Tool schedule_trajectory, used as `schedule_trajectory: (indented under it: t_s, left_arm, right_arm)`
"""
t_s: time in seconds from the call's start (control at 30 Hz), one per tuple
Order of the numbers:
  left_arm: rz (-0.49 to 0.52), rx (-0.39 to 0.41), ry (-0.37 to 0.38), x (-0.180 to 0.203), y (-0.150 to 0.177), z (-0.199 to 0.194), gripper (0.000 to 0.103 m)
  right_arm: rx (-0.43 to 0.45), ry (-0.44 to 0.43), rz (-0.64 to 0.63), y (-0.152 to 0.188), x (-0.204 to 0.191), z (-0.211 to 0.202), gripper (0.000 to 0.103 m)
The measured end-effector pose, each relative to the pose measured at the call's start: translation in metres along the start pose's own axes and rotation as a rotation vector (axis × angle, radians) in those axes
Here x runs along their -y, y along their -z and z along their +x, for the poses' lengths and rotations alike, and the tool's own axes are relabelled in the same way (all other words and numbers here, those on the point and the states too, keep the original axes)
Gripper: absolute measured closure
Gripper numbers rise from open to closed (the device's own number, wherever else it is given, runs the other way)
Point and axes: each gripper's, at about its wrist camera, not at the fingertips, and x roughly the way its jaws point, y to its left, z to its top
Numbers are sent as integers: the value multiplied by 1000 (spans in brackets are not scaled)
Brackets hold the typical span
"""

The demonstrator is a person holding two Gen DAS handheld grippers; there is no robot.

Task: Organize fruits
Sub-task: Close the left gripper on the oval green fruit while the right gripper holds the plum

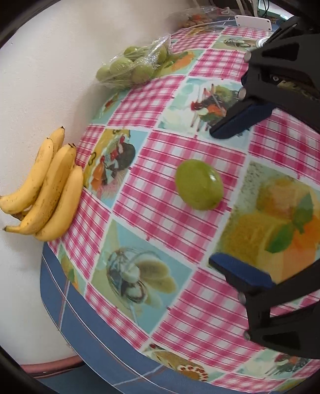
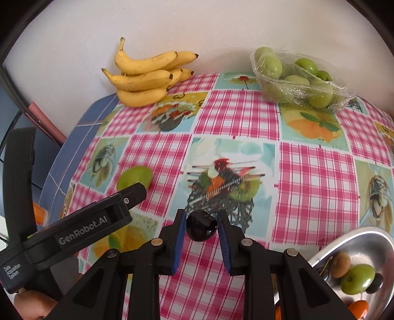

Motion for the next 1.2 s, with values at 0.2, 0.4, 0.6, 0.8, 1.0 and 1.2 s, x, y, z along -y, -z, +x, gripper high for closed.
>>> schedule_trajectory:
  t_s: [0.2, 0.4, 0.6, 0.8, 1.0, 1.2]
  left_arm:
    - [5, 14, 10, 5, -7, 7, 31]
    - [-22, 16, 43, 4, -7, 15, 54]
    - [-14, 17, 71, 7, -7, 12, 57]
    - [-34, -1, 100, 5, -5, 0, 59]
    - [-53, -5, 100, 4, 7, -16, 59]
    - [-45, -29, 125, 8, 30, -36, 59]
  right_arm:
    - [3, -13, 14, -5, 6, 8, 75]
    - [1, -28, 24, -6, 8, 12, 75]
    - [5, -32, 32, -7, 10, 10, 75]
    - [0, -17, 36, -3, 12, 4, 75]
    - [6, 3, 31, 3, 11, -16, 75]
    - [11, 24, 4, 21, 6, -40, 75]
